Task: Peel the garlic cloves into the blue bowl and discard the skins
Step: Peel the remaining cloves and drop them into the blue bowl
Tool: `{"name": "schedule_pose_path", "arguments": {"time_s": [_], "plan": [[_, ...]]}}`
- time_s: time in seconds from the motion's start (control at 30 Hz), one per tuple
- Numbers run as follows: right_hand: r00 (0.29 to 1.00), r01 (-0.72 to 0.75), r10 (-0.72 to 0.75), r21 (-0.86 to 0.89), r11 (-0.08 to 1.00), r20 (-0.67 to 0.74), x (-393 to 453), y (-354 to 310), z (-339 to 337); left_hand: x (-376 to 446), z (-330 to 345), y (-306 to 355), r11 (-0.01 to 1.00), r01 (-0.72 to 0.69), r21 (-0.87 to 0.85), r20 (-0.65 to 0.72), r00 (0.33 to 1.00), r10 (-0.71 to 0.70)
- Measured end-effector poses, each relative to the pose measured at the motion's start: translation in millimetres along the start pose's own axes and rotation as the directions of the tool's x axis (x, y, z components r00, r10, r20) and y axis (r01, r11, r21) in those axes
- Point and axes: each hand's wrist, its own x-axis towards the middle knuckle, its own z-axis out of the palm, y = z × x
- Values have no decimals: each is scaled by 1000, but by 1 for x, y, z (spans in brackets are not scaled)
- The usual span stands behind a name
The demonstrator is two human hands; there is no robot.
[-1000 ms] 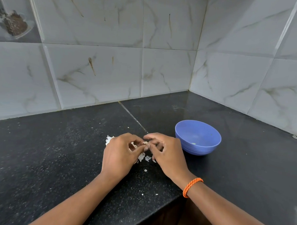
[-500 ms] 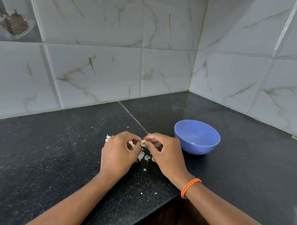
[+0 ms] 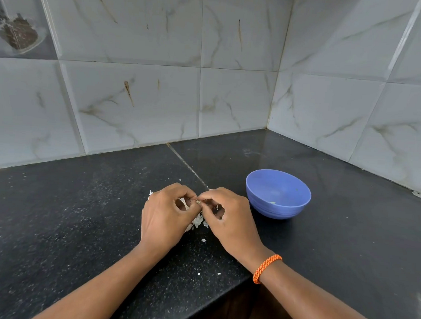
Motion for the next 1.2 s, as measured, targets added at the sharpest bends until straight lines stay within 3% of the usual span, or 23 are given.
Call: {"name": "schedule_pose_path", "arguments": {"time_s": [0.27, 0.47, 0.63, 0.93, 1.2], "plan": [[992, -106, 119, 263, 959, -34, 1, -1, -1, 0, 0, 1, 990, 44, -137, 27, 999, -41], [970, -221, 244, 465, 858, 12, 4, 1, -3, 2, 0, 0, 981, 62, -184, 49, 997, -53], [967, -198, 248, 429, 881, -63, 5, 3, -2, 1, -2, 5, 980, 45, -192, 43, 998, -37], [985, -68, 90, 149, 986, -149, 3, -3, 1, -1, -1, 4, 984, 20, -178, 37, 999, -14], [987, -77, 101, 186, 980, -123, 3, -4, 1, 0, 1, 0, 974, 46, -224, 30, 999, -40]]}}
